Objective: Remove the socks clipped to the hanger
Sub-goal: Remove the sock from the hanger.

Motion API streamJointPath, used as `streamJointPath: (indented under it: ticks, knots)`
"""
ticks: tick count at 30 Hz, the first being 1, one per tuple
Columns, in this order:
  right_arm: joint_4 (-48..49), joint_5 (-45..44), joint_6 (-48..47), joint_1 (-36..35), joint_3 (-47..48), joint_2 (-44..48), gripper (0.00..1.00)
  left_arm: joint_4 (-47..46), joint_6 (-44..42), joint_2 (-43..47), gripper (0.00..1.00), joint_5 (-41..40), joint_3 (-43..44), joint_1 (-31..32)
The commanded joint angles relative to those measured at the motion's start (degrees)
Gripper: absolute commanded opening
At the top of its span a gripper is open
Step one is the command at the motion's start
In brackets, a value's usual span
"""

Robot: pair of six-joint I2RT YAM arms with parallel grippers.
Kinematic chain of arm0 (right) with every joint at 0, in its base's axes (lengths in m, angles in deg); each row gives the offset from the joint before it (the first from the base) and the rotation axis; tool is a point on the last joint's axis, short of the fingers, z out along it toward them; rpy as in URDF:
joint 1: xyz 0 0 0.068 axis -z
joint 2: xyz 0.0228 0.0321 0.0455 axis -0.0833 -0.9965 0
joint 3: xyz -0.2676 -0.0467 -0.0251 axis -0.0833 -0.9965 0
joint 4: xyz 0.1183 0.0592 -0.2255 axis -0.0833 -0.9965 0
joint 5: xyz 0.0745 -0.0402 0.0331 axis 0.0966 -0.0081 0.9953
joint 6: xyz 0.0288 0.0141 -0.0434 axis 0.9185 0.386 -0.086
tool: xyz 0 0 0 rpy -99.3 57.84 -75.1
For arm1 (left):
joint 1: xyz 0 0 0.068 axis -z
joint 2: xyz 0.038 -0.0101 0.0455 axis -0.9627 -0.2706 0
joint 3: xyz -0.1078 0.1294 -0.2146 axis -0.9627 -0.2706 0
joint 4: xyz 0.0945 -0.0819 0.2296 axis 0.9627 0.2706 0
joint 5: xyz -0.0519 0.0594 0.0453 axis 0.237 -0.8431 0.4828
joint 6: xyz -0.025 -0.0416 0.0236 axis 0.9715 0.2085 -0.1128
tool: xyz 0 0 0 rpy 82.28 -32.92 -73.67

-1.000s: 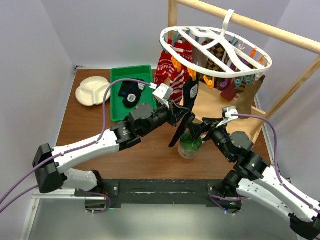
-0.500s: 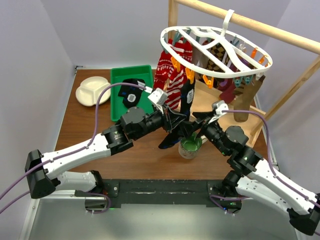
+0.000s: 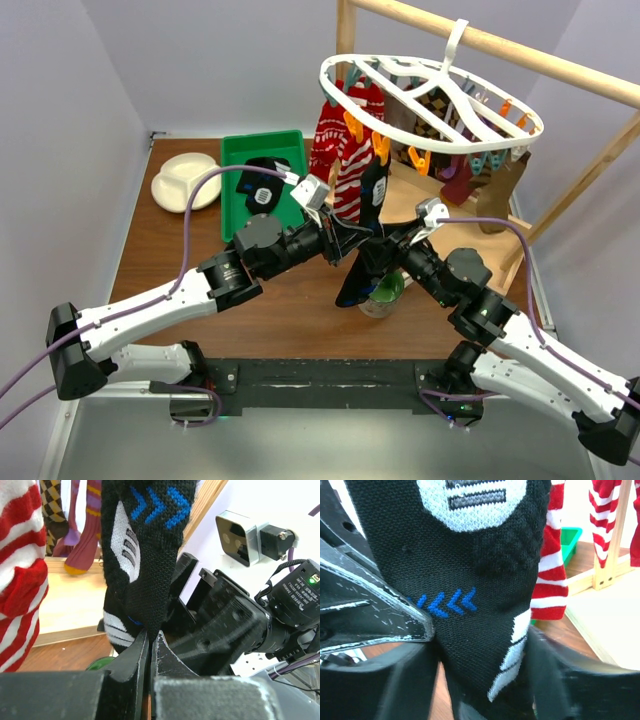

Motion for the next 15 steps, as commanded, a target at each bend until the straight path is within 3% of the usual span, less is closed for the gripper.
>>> streamJointPath:
  ticks: [1, 2, 3, 5, 9, 15]
  knots:
    - [6.21, -0.32, 0.61, 0.02, 1.84, 0.55, 0.38, -0.40, 0.85, 0.86, 0.00, 2.65, -0.54, 0.33]
    - [5.86, -0.05, 0.70, 0.02, 1.66, 0.55, 0.28, -0.40, 0.85, 0.86, 0.00, 2.65, -0.36, 0.33]
    - [5.68, 0.21, 0.78, -0.07, 1.40, 0.63, 0.13, -0.40, 0.85, 0.69, 0.00, 2.65, -0.19, 0.33]
    - [4.90, 0.91, 1.05, 0.02, 1.31, 0.46, 0.00, -0.49, 0.85, 0.51, 0.00, 2.47, 0.43, 0.33]
    - [3.92, 1.97, 1.75, 0.02, 0.78, -0.33, 0.00, 0.12, -0.03, -0.71, 0.02, 2.12, 3.06, 0.33]
    - [3.84, 2.32, 2.28, 0.02, -0.71, -0.51, 0.00, 1.27, -2.22, -1.60, 0.35, 0.10, 8.16, 0.33]
